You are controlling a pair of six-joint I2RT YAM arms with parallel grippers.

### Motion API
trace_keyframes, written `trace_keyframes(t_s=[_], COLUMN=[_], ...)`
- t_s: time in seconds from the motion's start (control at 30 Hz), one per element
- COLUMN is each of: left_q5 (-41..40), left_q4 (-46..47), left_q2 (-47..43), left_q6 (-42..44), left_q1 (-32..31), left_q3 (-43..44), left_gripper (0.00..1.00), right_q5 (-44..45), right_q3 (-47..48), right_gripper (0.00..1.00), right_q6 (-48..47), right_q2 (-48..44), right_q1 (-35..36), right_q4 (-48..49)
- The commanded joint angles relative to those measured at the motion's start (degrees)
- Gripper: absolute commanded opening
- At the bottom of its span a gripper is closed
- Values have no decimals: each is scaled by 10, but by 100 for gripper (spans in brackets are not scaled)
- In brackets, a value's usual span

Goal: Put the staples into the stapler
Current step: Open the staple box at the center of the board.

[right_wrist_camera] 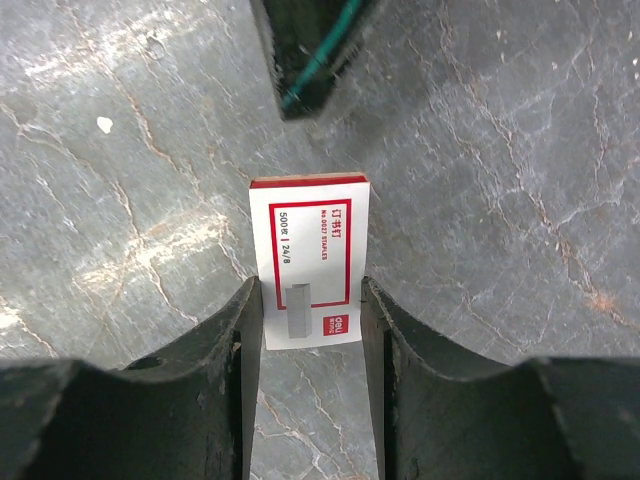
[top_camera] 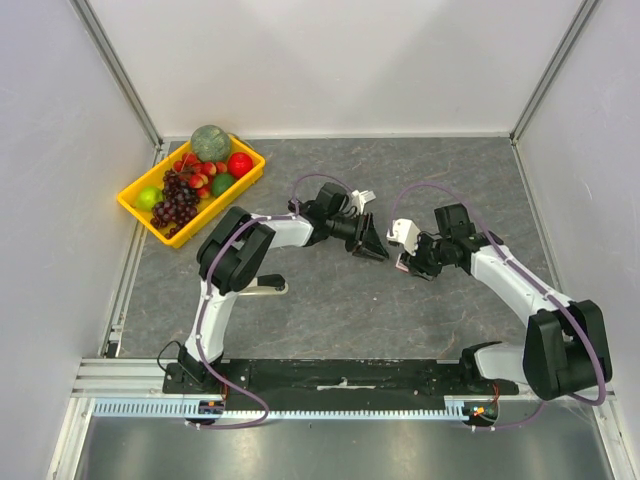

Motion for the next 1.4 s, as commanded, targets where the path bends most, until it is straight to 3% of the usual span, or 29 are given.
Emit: trace_keyframes(t_s=[0.0, 0.3, 0.57, 1.2, 1.37], left_q5=[27, 28, 32, 43, 43], left_q4=[11, 9, 4, 5, 5], left_q2=[8, 15, 20, 31, 28], left_q6=[-30, -32, -23, -26, -25], left_q1=[-11, -21, -21, -26, -26], left_q3=[38, 46, 55, 59, 62], left_gripper=[39, 39, 30, 29, 22], right_q5=[-26, -13, -9, -15, -15], right_q3=[-3, -10, -14, -11, -12], right_gripper=[40, 39, 38, 38, 38], right_q6=[-2, 3, 2, 9, 8], right_q2=[-14, -23, -36, -41, -40], right_q1=[9, 16, 16, 16, 16], right_q4=[4, 17, 24, 29, 29])
